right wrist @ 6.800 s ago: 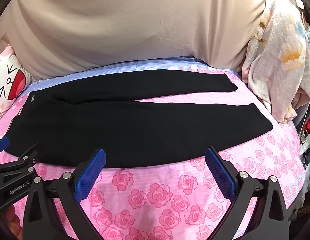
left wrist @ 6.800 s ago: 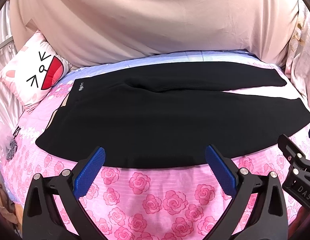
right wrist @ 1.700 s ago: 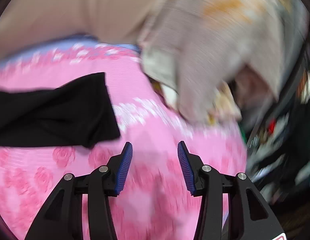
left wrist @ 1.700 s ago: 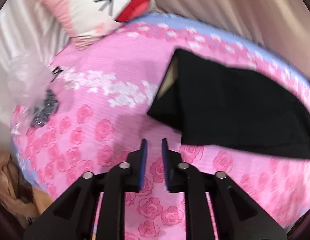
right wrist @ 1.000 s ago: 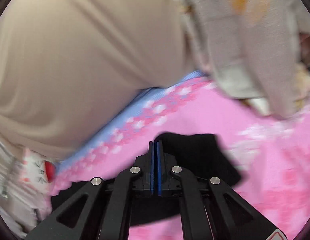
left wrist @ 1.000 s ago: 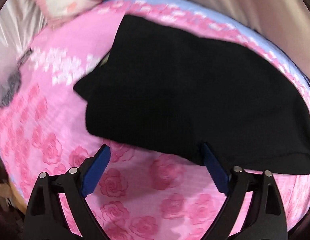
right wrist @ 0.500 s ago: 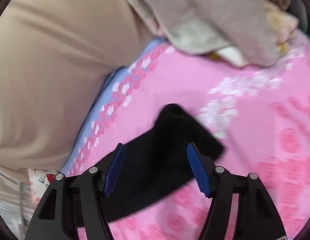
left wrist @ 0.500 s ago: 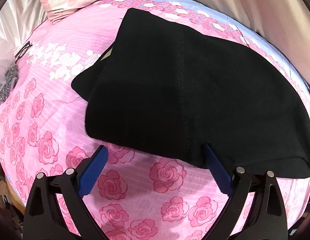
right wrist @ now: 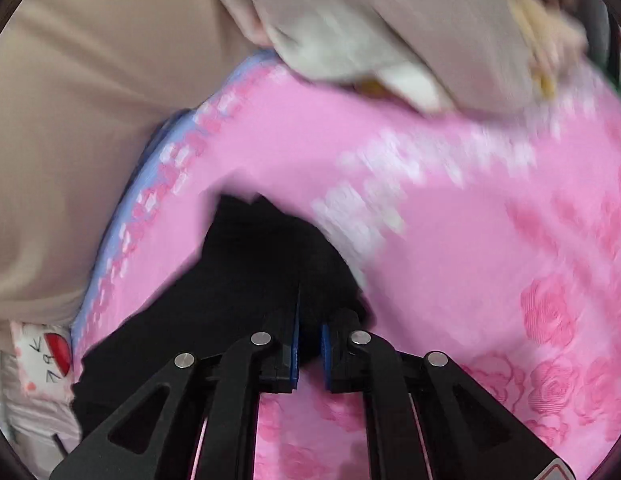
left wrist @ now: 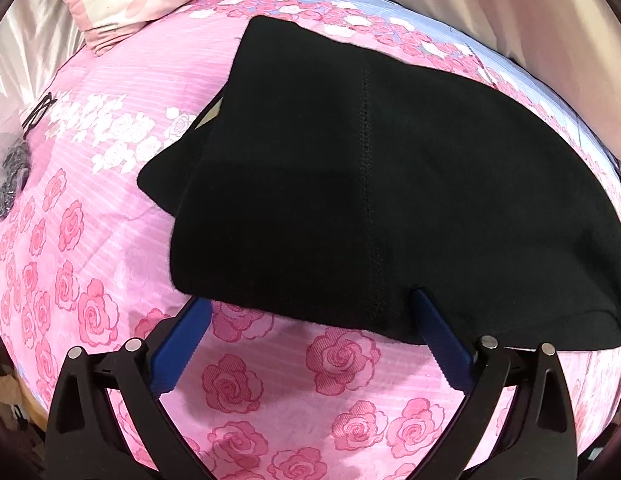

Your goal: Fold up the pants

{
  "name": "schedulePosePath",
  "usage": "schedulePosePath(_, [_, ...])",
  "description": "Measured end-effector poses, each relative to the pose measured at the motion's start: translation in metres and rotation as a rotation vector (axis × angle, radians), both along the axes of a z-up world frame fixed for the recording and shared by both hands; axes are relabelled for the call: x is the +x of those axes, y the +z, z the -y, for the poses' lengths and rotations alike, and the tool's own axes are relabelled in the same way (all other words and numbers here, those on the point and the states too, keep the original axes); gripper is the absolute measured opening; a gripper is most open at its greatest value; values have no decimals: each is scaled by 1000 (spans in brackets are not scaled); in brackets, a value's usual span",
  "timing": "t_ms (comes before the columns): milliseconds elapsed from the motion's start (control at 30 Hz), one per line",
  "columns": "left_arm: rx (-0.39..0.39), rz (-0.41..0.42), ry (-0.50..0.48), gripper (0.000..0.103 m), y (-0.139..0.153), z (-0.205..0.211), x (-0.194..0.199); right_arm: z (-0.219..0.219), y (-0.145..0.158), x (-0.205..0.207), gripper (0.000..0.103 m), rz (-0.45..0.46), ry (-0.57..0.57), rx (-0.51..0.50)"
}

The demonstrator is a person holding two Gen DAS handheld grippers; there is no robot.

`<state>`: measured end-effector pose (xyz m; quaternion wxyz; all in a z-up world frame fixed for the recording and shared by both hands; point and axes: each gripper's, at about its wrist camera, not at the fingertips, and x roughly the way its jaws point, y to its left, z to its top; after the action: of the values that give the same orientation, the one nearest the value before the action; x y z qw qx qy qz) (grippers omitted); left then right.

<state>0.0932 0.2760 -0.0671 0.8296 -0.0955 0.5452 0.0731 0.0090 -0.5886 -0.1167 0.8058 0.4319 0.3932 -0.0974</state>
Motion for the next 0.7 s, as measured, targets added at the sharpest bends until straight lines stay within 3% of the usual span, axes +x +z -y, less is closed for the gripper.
schedulePosePath(33, [-10,-2,-2,98,1,-1,1,0,3,-8,8,29,-13,-3])
schedulePosePath(100, [-47,9,3,98,3,-8,1,-10,20,-19,28,50,-46,-87])
schedulePosePath(233, [-165,94,71,98,22,-37,-22,-47,63,-47,32,42,-86,-363])
schedulePosePath(467, [-479,140,294,97,15,-102,-47,-160,95,-80,39,145,98,-424])
schedulePosePath(567, [-482,127,313,97,9,-101,-39,-220,99,-74,39,161,213,-460])
schedulePosePath(600, [-462,141,294,84,13,-97,-33,-238,100,-71,39,166,249,-465])
schedulePosePath(633, [-468,146,256,47,12,-95,-30,-254,101,-67,40,177,273,-458])
schedulePosePath(667, [-493,141,218,34,12,-92,-23,-266,101,-62,40,184,299,-440])
schedulePosePath(700, [-488,119,203,31,12,-91,-18,-276,101,-59,40,186,309,-434])
